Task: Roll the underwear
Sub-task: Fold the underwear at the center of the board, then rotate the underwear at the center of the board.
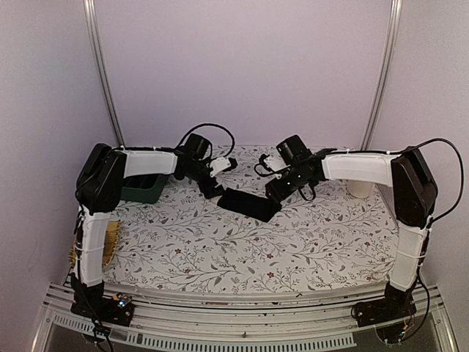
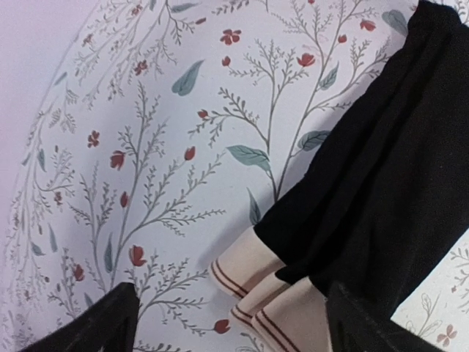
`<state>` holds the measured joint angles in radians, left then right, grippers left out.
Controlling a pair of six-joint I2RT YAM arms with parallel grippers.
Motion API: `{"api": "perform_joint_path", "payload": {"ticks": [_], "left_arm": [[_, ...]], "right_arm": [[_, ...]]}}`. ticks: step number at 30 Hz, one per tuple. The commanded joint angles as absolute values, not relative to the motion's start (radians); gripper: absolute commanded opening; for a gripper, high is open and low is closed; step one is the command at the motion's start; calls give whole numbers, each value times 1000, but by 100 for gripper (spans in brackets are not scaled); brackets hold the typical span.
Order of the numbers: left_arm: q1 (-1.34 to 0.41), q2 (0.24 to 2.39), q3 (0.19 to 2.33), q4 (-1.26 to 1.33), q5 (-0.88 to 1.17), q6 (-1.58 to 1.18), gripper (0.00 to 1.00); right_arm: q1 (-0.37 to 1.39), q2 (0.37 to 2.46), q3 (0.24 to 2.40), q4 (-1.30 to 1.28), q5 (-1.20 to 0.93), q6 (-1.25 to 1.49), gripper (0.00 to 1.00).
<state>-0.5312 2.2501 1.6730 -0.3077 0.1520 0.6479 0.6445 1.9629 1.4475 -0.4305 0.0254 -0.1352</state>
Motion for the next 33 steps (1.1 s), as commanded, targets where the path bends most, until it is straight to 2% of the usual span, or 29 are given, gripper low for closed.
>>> {"api": "perform_joint_path", "payload": {"ticks": [1,6,21,26,33], "left_arm": [[-514,2142,1703,-282,130,596,97],[-498,2058,1680,-328,152,575,98],[-435,1675,1194,-231,247,510,98],[-421,1652,1120,-186,246,491,98],[-384,1692,1133,-166,232,484,98]], "right_arm": [[624,1931,1437,-404,99,-142,64],[583,1972,1443,-390,134,-151,71],[559,2119,1458,-423,112,-206,71],[656,2082,1391,-406,79,-266,71],[819,2092,1376,-422,35,-293,69]]}}
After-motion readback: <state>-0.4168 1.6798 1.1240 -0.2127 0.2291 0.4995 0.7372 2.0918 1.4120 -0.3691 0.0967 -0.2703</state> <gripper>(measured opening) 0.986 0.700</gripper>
